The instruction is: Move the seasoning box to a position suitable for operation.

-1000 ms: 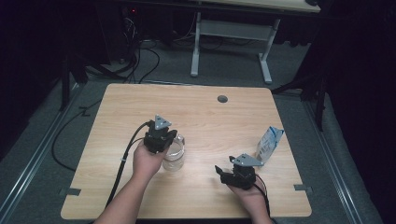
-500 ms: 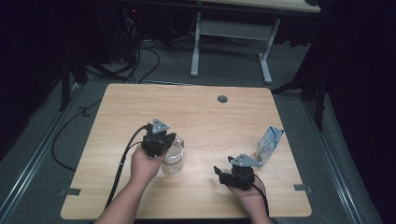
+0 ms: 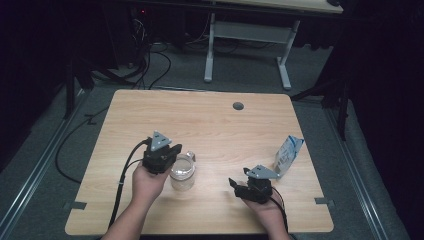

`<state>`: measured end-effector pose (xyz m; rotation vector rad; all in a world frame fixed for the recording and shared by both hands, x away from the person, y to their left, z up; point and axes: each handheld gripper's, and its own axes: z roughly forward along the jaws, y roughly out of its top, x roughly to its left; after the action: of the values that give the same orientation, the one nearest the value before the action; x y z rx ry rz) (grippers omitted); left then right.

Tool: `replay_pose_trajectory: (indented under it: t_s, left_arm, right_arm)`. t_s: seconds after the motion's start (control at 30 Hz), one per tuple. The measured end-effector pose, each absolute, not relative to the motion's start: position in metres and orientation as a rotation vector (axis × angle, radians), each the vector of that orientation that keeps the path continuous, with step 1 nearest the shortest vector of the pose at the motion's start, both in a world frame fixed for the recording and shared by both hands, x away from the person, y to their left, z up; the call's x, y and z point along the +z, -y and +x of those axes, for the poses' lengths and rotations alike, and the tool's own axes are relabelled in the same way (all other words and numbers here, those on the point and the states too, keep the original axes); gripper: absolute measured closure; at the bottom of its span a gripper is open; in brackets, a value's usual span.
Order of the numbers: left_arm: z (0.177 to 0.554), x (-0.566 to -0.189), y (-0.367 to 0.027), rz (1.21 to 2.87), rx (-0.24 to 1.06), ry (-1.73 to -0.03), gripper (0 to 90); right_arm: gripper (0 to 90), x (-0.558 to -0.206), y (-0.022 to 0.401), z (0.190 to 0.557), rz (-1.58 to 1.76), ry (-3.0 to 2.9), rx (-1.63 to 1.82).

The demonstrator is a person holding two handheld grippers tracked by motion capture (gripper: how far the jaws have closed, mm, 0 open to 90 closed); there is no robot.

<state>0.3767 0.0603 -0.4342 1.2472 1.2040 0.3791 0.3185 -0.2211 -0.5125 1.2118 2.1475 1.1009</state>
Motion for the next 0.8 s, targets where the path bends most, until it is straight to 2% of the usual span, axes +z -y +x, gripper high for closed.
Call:
replay_pose_trajectory:
  t_s: [0.13,0.17,0.3,0.4,0.43,0.47,0.5,0.6,0.63,0.8]
  left_arm:
    - [0.369,-0.434,-0.084,1.202,0.437,-1.203,90.0]
    - [0.366,-0.438,-0.093,1.268,0.452,-1.183,90.0]
    - [0.370,-0.455,-0.096,1.085,0.386,-1.290,90.0]
    - [0.366,-0.471,-0.101,1.175,0.378,-1.284,90.0]
    - [0.358,-0.475,-0.135,1.731,0.446,-1.134,90.0]
    - [0.358,-0.475,-0.135,1.731,0.446,-1.134,90.0]
    - [0.356,-0.477,-0.141,1.861,0.455,-1.079,90.0]
    - [0.354,-0.481,-0.139,1.864,0.449,-1.072,90.0]
    - [0.352,-0.484,-0.136,1.868,0.439,-1.063,90.0]
    - [0.347,-0.486,-0.135,1.867,0.437,-1.048,90.0]
  right_arm:
    - [31.9,-0.512,0.221,0.319,1.217,-2.146,1.106]
    - [32.3,-0.513,0.221,0.319,1.217,-2.147,1.108]
    - [33.4,-0.513,0.219,0.318,1.221,-2.149,1.109]
    - [34.9,-0.513,0.218,0.318,1.212,-2.148,1.128]
    - [35.9,-0.513,0.217,0.318,1.205,-2.151,1.128]
    - [35.9,-0.513,0.217,0.318,1.205,-2.151,1.128]
    - [37.3,-0.513,0.216,0.317,1.201,-2.157,1.127]
    - [41.7,-0.514,0.215,0.317,1.199,-2.164,1.130]
    - [45.7,-0.514,0.216,0.316,1.202,-2.161,1.148]
    - [51.9,-0.514,0.218,0.316,1.226,-2.153,1.175]
